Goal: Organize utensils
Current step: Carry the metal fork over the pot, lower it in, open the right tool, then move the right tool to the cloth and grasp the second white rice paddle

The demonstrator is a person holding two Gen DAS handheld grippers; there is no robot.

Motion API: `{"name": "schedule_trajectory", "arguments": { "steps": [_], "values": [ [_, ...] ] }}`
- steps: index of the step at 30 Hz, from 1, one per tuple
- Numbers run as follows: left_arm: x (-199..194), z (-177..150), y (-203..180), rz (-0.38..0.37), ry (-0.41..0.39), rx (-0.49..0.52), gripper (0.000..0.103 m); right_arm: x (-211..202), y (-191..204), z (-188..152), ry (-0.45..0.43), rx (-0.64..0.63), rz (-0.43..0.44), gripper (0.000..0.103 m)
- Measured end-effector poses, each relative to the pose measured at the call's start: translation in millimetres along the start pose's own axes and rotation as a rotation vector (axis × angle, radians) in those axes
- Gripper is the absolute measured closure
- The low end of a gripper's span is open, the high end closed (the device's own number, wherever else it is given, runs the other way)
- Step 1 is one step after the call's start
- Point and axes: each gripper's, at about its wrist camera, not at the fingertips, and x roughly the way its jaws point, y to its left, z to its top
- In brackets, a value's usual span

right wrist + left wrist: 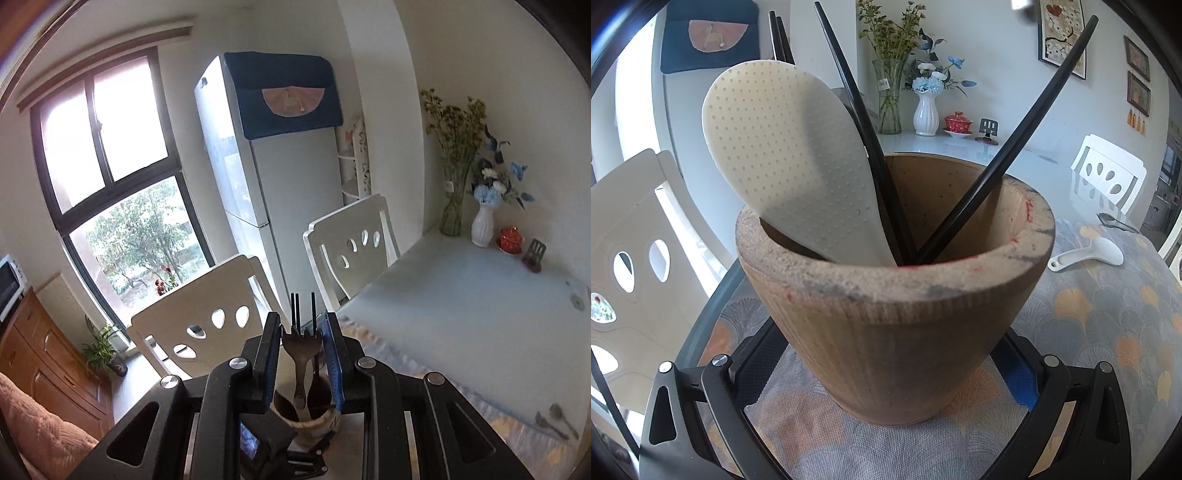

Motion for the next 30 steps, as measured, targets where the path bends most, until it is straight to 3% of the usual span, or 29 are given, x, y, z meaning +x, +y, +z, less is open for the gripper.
{"name": "schedule_trajectory", "arguments": {
  "steps": [9, 21, 22, 24, 25, 30],
  "values": [
    [0, 0, 1, 0.000, 0.000, 0.000, 0.001, 50, 3, 3, 0.069, -0.004, 0.009, 0.081],
    [0, 0, 0, -0.001, 0.001, -0.001, 0.001, 61, -5, 10, 0.118, 0.045, 0.003, 0.080],
    [0, 0, 0, -0.001, 0.001, -0.001, 0.001, 62, -5, 9, 0.122, 0.049, 0.007, 0.078],
    [0, 0, 0, -0.001, 0.001, 0.000, 0.001, 62, -6, 10, 0.127, 0.061, 0.018, 0.047],
    [1, 0, 0, 0.001, 0.001, -0.001, 0.001, 60, -7, 11, 0.118, 0.066, 0.013, 0.040],
    [2, 1, 0, 0.001, 0.007, -0.001, 0.001, 48, -11, 20, 0.067, 0.097, 0.017, 0.036]
  ]
}}
